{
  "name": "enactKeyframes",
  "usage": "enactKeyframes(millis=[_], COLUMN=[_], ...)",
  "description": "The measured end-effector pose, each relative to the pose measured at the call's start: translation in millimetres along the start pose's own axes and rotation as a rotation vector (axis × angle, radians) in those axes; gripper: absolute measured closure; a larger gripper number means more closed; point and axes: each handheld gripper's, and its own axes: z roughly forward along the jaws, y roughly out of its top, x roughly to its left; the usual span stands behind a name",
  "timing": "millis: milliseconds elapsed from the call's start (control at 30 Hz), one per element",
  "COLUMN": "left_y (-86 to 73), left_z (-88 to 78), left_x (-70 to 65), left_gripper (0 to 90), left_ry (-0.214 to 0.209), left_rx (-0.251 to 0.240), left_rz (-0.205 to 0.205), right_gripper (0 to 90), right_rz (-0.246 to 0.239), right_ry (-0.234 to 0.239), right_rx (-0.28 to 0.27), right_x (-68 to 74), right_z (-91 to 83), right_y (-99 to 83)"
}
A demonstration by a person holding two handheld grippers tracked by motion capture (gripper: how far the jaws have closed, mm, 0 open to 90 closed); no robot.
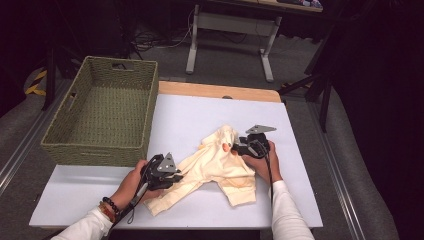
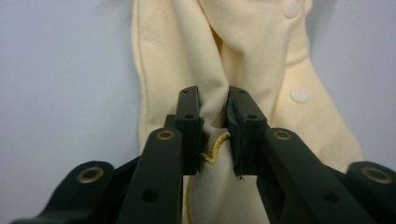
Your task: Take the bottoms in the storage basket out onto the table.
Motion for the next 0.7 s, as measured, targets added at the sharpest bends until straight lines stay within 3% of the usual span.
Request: enactKeyframes(millis=[33, 100, 133, 200, 233, 333, 367, 433, 600, 633, 700], left_y=[0.0, -0.2, -0.4, -1.6, -2.0, -2.3, -2.2, -2.0, -1.6, -1.8, -2.9], left_z=[0.0, -0.2, -0.6, -1.5, -2.1, -8.1, -10.2, -16.5, -38.1, -43.0, -49.3], left_x=[0.0, 0.6, 0.8, 2.6, 3.2, 1.2, 0.4, -0.1, 1.4, 2.8, 5.0], left_gripper=[78.7, 81.4, 81.4, 82.8, 83.6, 84.1, 84.3, 84.4, 84.6, 84.6, 84.6], left_ry=[0.000, -0.010, -0.016, -0.029, -0.030, 0.007, 0.012, 0.032, 0.101, 0.117, 0.118], left_rx=[0.000, -0.001, -0.001, -0.012, -0.017, -0.039, -0.045, -0.071, -0.112, -0.121, -0.134], left_rz=[0.000, 0.003, 0.002, -0.004, -0.006, 0.000, -0.004, -0.009, 0.005, 0.006, -0.014], right_gripper=[52.0, 66.5, 66.5, 81.8, 87.6, 88.5, 88.7, 88.7, 88.9, 89.1, 89.0], right_rz=[0.000, -0.028, -0.028, -0.030, -0.040, -0.038, -0.045, -0.043, 0.012, 0.025, 0.028], right_ry=[0.000, 0.015, 0.015, 0.006, -0.027, -0.042, -0.081, -0.097, -0.197, -0.231, -0.241], right_rx=[0.000, 0.009, 0.009, -0.001, -0.001, -0.013, -0.021, -0.030, -0.158, -0.213, -0.236], right_x=[0.0, 5.3, 5.3, 7.1, 8.8, 8.9, 8.4, 7.7, -2.1, -4.4, -4.1], right_z=[0.0, 2.7, 2.7, 1.4, 0.5, -1.3, -4.9, -7.2, -35.9, -50.3, -59.2], right_y=[0.0, 2.5, 2.5, 2.8, 2.1, 0.5, 0.1, -0.2, -1.6, -1.8, -1.9])
